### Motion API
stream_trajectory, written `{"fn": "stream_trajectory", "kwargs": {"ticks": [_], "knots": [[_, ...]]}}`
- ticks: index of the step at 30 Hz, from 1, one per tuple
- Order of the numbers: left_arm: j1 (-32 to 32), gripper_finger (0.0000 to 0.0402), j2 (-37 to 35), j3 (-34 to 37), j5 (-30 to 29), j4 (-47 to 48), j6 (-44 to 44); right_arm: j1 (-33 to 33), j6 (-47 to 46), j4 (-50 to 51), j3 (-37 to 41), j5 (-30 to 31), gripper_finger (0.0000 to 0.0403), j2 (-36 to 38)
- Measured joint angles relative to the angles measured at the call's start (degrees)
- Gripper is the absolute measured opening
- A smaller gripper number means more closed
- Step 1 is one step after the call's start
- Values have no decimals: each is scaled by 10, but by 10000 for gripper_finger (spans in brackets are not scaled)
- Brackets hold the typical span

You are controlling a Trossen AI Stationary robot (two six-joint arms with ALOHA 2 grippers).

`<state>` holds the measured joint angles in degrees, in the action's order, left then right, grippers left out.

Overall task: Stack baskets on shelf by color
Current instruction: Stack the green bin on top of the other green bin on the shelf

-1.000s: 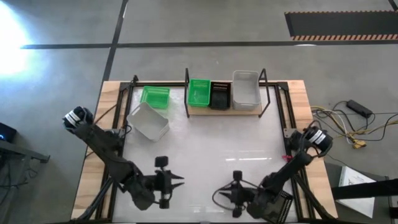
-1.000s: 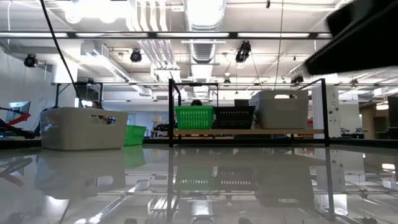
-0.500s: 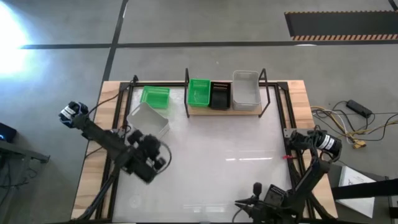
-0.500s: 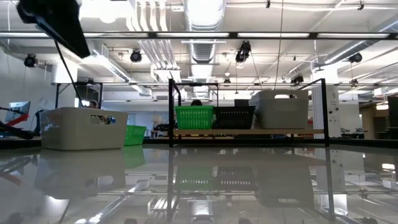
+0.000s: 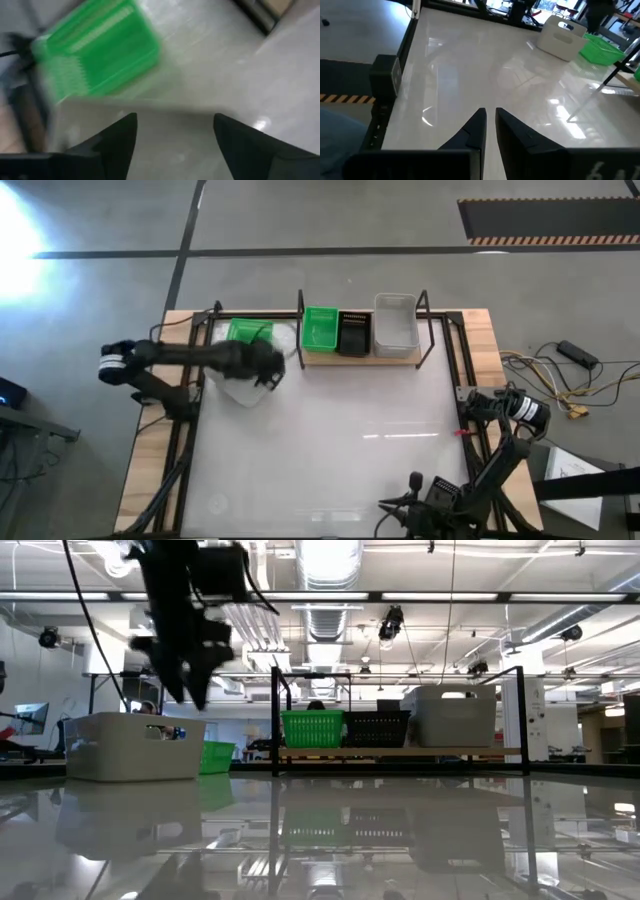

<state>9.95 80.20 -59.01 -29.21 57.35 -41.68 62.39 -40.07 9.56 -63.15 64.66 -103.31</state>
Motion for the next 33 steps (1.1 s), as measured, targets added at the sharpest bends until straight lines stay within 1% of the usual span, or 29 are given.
{"fn": "stream_trajectory", "kwargs": {"ticks": [2,4,7,10,14,17,20,23,26,30,33], "knots": [[59,259,0,25,50,-96,69,0,0,-1,-3,0,33,0],[106,262,0,50,75,-178,115,0,0,-6,-6,0,33,0],[149,262,0,85,78,-282,163,0,0,-15,-9,-1,33,0],[171,262,6,112,75,-367,202,0,0,-26,-13,-1,33,0],[183,262,23,132,54,-418,221,0,-2,-31,-13,-1,33,0],[187,262,46,137,35,-417,228,0,-5,-33,-13,-1,33,0],[189,256,70,137,34,-417,228,0,0,-44,-13,-1,33,0],[189,233,90,136,36,-414,228,0,1,-43,-13,-1,33,0],[189,193,98,136,38,-409,227,0,2,-43,-13,-1,33,0],[189,122,98,136,50,-392,229,0,2,-43,-13,-1,33,0],[185,62,90,132,53,-360,231,0,2,-43,-13,-1,33,0]]}}
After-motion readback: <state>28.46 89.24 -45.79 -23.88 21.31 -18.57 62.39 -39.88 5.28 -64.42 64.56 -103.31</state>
